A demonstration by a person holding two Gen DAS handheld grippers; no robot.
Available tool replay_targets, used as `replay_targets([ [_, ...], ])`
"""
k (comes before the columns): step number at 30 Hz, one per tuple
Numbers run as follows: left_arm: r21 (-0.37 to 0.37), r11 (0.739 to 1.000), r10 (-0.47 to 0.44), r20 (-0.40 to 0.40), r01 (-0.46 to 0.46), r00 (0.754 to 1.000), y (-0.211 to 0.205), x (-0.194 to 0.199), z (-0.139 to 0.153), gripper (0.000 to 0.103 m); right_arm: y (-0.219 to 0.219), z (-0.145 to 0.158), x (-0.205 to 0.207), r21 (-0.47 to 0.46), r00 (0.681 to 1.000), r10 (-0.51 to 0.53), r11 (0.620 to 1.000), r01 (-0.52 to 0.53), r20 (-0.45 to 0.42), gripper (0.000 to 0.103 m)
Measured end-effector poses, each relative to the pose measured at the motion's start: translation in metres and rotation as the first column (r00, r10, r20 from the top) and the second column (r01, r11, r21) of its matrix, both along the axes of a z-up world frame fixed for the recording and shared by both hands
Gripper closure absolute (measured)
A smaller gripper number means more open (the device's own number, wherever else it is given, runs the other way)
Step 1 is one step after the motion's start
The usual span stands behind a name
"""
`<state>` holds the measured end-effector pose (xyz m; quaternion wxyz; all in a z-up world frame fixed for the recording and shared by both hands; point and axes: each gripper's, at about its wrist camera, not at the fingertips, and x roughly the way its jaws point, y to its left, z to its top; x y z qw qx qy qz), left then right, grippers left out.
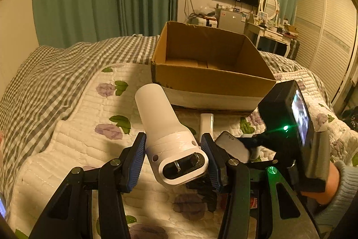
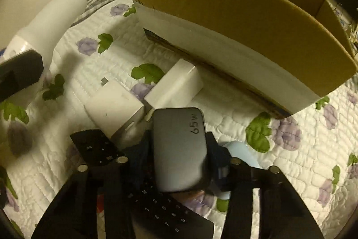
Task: Organize rigid objects
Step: 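Carry the white device into the box with the left tool while the right tool drops the charger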
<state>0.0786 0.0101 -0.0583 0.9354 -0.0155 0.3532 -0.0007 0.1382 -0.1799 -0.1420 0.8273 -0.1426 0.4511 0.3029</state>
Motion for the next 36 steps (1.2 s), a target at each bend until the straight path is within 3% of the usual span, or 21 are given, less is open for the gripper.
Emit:
replay_targets([
  [3, -0.002, 1.0, -0.002, 0.008, 0.002, 1.0, -0.004, -0.006, 0.005, 0.052, -0.01, 0.012, -0.007, 0.03, 1.0, -0.024, 0.999, 0.024, -0.003, 0.061],
  [7, -0.017, 1.0, -0.012, 0.026, 0.013, 1.0, -0.011, -0.019, 0.019, 0.052, -0.03, 0.052, -0.023, 0.071, 0.997, -0.052, 0.996, 0.048, 0.059, 0.061],
  [14, 0.045, 0.997, -0.061, 0.119, 0.056, 0.991, -0.035, -0.031, 0.077, 0.052, -0.045, 0.127, -0.039, 0.108, 0.978, -0.089, 0.992, 0.069, 0.189, 0.061],
  [20, 0.017, 0.994, -0.112, 0.19, 0.111, 0.975, -0.038, 0.002, 0.117, 0.052, -0.055, 0.182, -0.022, 0.138, 0.954, -0.119, 0.987, 0.084, 0.275, 0.061],
  [23, 0.009, 0.991, -0.133, 0.176, 0.134, 0.975, -0.035, 0.038, 0.121, 0.052, -0.056, 0.196, 0.0, 0.14, 0.944, -0.135, 0.985, 0.096, 0.301, 0.061],
  [30, -0.029, 0.988, -0.15, 0.088, 0.153, 0.985, -0.023, 0.124, 0.081, 0.052, -0.053, 0.175, 0.064, 0.126, 0.943, -0.172, 0.982, 0.14, 0.285, 0.061],
  [36, -0.011, 0.983, -0.183, 0.036, 0.184, 0.982, -0.023, 0.149, 0.036, 0.052, -0.059, 0.127, 0.105, 0.137, 0.955, -0.192, 0.977, 0.164, 0.224, 0.061],
])
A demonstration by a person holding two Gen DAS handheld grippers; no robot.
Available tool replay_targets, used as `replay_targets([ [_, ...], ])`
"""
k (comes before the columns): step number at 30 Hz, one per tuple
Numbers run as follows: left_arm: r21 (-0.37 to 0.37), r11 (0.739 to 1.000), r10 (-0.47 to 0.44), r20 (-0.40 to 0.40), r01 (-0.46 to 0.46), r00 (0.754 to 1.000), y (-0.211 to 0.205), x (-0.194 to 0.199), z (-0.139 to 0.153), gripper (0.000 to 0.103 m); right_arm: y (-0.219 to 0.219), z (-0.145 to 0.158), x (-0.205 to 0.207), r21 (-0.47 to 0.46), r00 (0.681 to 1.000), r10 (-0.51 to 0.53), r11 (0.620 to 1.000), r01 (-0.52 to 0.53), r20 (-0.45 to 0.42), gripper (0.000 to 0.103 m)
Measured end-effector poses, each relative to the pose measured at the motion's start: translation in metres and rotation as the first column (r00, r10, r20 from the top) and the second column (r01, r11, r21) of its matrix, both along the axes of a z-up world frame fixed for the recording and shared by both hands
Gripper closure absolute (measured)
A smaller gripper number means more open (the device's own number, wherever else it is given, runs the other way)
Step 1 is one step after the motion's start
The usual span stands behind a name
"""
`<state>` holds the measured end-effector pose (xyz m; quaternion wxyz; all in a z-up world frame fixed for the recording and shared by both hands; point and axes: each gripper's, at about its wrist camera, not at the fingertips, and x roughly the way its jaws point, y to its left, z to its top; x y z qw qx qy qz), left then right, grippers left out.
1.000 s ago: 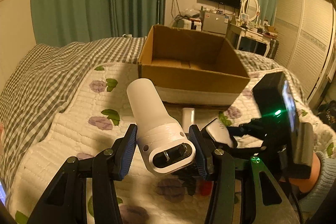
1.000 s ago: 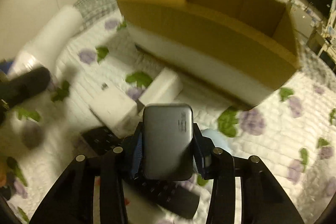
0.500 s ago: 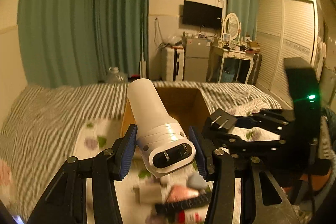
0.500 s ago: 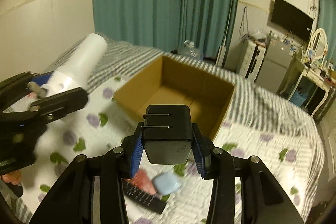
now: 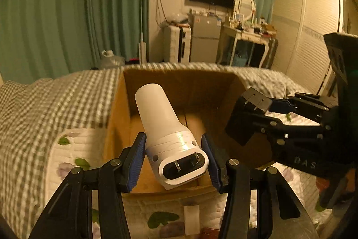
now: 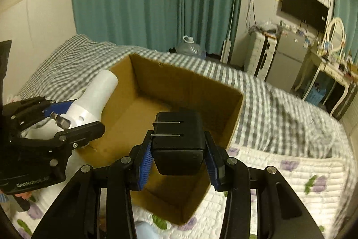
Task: Organize rigid objects
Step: 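Carry the white device into the box with the left tool while the right tool drops the charger, then withdraw both open tools from the box back toward the pile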
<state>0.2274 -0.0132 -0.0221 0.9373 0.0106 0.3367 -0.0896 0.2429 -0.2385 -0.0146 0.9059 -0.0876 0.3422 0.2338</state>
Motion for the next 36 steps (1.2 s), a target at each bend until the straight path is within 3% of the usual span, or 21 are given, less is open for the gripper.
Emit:
replay_targets([
  [6, 0.021, 1.0, -0.012, 0.008, 0.012, 1.0, -0.006, 0.001, -0.008, 0.049, 0.0, -0.024, 0.013, -0.015, 0.999, 0.003, 1.0, -0.003, -0.048, 0.061],
  [8, 0.042, 0.999, -0.004, 0.008, 0.004, 1.0, -0.008, 0.0, -0.007, 0.044, 0.001, -0.025, 0.011, -0.021, 0.999, 0.005, 1.0, -0.006, -0.046, 0.061],
  [16, 0.069, 0.998, 0.007, 0.04, -0.009, 0.999, -0.006, -0.008, 0.0, 0.039, 0.0, -0.024, 0.005, -0.019, 1.0, -0.003, 1.0, 0.002, -0.03, 0.06],
  [18, 0.078, 0.997, 0.016, 0.06, -0.02, 0.998, -0.005, -0.012, 0.004, 0.038, -0.003, -0.016, 0.001, -0.004, 1.0, -0.017, 1.0, 0.017, 0.01, 0.047],
  [19, 0.078, 0.997, 0.021, 0.066, -0.026, 0.998, -0.004, -0.013, 0.005, 0.037, -0.005, -0.012, 0.0, 0.001, 0.999, -0.028, 1.0, 0.028, 0.024, 0.031],
  [20, 0.076, 0.997, 0.029, 0.074, -0.034, 0.997, -0.003, -0.016, 0.008, 0.037, -0.008, -0.007, -0.003, 0.009, 0.998, -0.043, 0.999, 0.043, 0.043, 0.027],
  [24, 0.059, 0.996, 0.065, 0.108, -0.072, 0.992, 0.002, -0.033, 0.026, 0.034, -0.02, 0.01, -0.017, 0.017, 0.993, -0.086, 0.996, 0.085, 0.082, 0.026],
  [28, 0.053, 0.994, 0.088, 0.182, -0.099, 0.979, 0.002, -0.065, 0.051, 0.032, -0.036, 0.029, -0.046, 0.04, 0.985, -0.119, 0.993, 0.115, 0.123, 0.013],
  [36, 0.05, 0.993, 0.091, 0.252, -0.107, 0.964, 0.003, -0.125, 0.069, 0.032, -0.055, 0.061, -0.118, 0.031, 0.971, -0.151, 0.989, 0.148, 0.183, 0.001],
])
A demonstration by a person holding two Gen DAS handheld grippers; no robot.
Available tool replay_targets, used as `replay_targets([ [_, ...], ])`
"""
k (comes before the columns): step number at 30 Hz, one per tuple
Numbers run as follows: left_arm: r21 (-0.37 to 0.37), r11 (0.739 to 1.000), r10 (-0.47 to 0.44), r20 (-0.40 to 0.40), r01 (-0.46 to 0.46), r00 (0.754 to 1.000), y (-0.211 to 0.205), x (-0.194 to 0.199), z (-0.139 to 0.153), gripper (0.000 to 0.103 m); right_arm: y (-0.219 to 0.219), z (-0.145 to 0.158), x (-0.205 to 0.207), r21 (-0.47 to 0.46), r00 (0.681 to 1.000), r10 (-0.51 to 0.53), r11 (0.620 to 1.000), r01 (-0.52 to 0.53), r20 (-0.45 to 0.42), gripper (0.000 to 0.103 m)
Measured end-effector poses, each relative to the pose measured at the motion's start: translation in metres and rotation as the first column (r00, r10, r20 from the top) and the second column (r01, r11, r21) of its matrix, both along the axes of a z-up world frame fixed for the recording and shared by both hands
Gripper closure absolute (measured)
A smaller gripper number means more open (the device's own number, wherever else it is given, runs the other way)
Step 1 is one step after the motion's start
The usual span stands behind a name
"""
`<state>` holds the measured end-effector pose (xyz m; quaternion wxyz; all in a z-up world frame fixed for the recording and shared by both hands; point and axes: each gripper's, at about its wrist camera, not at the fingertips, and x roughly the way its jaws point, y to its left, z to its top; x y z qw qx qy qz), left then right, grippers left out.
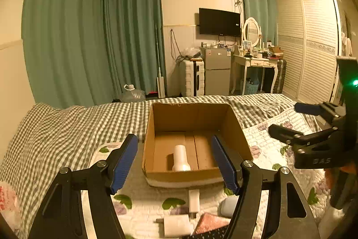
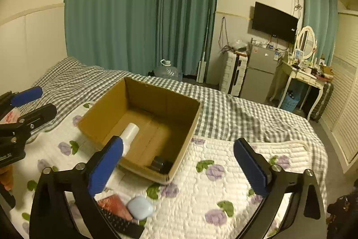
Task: Organize rigid objects
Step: 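Withdraw both open tools from the box back toward the pile, then grasp the white charger block with the left tool while the right tool grasps the blue case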
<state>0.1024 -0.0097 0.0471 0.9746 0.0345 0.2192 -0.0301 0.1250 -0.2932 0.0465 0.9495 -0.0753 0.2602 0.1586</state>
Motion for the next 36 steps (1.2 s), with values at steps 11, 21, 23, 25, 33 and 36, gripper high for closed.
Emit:
replay_targets([
  [11, -0.086, 0.994, 0.06, -0.05, -0.064, 0.997, 0.025, -0.025, -0.046, 0.032, 0.017, -0.041, -0.039, -0.025, 0.999, -0.014, 1.0, 0.013, -0.036, 0.0],
  [21, -0.079, 0.992, 0.081, -0.244, -0.103, 0.966, 0.021, -0.004, -0.12, 0.032, 0.013, -0.101, -0.018, -0.027, 0.99, -0.04, 0.999, 0.037, -0.133, 0.0],
  [23, -0.074, 0.992, 0.074, -0.301, -0.1, 0.951, 0.017, 0.003, -0.137, 0.032, 0.01, -0.107, -0.016, -0.018, 0.988, -0.044, 0.999, 0.042, -0.15, 0.0],
  [25, -0.087, 0.992, 0.056, -0.352, -0.093, 0.934, 0.014, 0.009, -0.151, 0.032, 0.007, -0.111, -0.014, -0.007, 0.985, -0.048, 0.999, 0.047, -0.163, 0.0],
  [33, -0.039, 0.994, 0.068, -0.479, -0.098, 0.875, 0.006, 0.026, -0.189, 0.034, 0.001, -0.113, -0.014, 0.018, 0.983, -0.055, 0.998, 0.059, -0.178, 0.0],
  [36, -0.029, 0.993, 0.083, -0.506, -0.113, 0.859, 0.007, 0.028, -0.195, 0.051, 0.001, -0.115, -0.014, 0.014, 0.982, -0.054, 0.998, 0.058, -0.184, 0.0],
])
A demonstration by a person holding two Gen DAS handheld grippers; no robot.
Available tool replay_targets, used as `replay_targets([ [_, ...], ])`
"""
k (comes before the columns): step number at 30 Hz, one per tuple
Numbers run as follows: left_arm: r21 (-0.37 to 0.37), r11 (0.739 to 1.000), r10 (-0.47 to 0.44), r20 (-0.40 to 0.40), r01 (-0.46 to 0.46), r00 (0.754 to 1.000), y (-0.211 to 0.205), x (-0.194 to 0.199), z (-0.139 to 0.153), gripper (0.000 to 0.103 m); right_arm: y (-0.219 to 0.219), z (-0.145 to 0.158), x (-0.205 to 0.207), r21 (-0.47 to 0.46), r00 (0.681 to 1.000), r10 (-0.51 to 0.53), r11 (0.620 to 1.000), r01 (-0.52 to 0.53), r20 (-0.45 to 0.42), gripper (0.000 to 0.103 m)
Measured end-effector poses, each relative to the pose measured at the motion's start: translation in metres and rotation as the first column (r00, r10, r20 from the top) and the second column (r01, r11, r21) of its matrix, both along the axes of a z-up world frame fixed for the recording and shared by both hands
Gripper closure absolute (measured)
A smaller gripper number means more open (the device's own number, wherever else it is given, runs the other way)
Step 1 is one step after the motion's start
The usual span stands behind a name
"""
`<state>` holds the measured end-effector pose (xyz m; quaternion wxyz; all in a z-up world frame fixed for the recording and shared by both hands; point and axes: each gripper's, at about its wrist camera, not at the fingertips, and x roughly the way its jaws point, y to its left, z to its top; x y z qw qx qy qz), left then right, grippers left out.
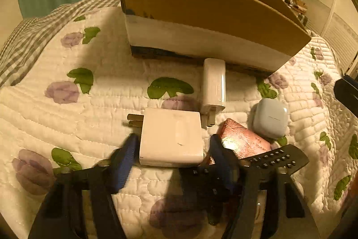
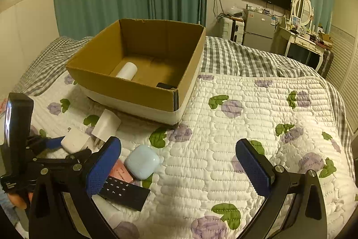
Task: Organize rigid objects
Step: 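Grasp the white charger block with the left tool while the right tool grasps the blue case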
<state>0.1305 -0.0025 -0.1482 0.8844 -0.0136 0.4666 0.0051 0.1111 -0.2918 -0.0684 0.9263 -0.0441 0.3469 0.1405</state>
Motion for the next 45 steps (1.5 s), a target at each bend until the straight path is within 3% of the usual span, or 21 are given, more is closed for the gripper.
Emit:
replay_targets([
  [7, 0.004, 1.0, -0.011, 0.01, 0.011, 1.0, -0.006, -0.011, 0.01, 0.051, 0.005, -0.007, 0.002, -0.029, 1.0, 0.009, 1.0, -0.01, -0.015, 0.0],
  [18, -0.022, 0.999, 0.03, 0.193, -0.027, 0.981, 0.0, -0.044, 0.064, 0.052, 0.039, -0.04, 0.02, -0.105, 0.99, 0.082, 0.99, -0.094, -0.111, 0.0],
  [25, -0.028, 0.999, 0.041, 0.21, -0.036, 0.977, 0.015, -0.03, 0.07, 0.052, 0.057, -0.075, 0.036, -0.129, 0.974, 0.093, 0.984, -0.121, -0.205, 0.012],
  [29, -0.032, 0.999, 0.045, 0.206, -0.039, 0.978, 0.016, -0.029, 0.069, 0.052, 0.062, -0.085, 0.04, -0.167, 0.977, 0.068, 0.981, -0.102, -0.202, 0.014],
  [31, -0.033, 0.999, 0.048, 0.205, -0.042, 0.978, 0.017, -0.03, 0.069, 0.052, 0.063, -0.085, 0.037, -0.193, 0.98, 0.065, 0.976, -0.102, -0.188, 0.024],
  [33, -0.035, 0.998, 0.05, 0.206, -0.044, 0.977, 0.017, -0.03, 0.069, 0.052, 0.063, -0.083, 0.033, -0.221, 0.984, 0.058, 0.971, -0.096, -0.17, 0.047],
  [34, -0.036, 0.998, 0.05, 0.207, -0.043, 0.977, 0.017, -0.03, 0.069, 0.052, 0.061, -0.081, 0.032, -0.233, 0.986, 0.045, 0.969, -0.082, -0.159, 0.054],
  [41, -0.067, 0.997, 0.052, 0.237, -0.037, 0.97, 0.015, -0.041, 0.079, 0.052, 0.047, -0.059, 0.016, -0.154, 0.988, 0.067, 0.984, -0.088, -0.14, 0.054],
  [45, -0.084, 0.996, 0.044, 0.26, -0.023, 0.965, 0.01, -0.055, 0.093, 0.052, 0.039, -0.022, 0.002, -0.107, 0.993, 0.085, 0.99, -0.094, -0.08, 0.054],
])
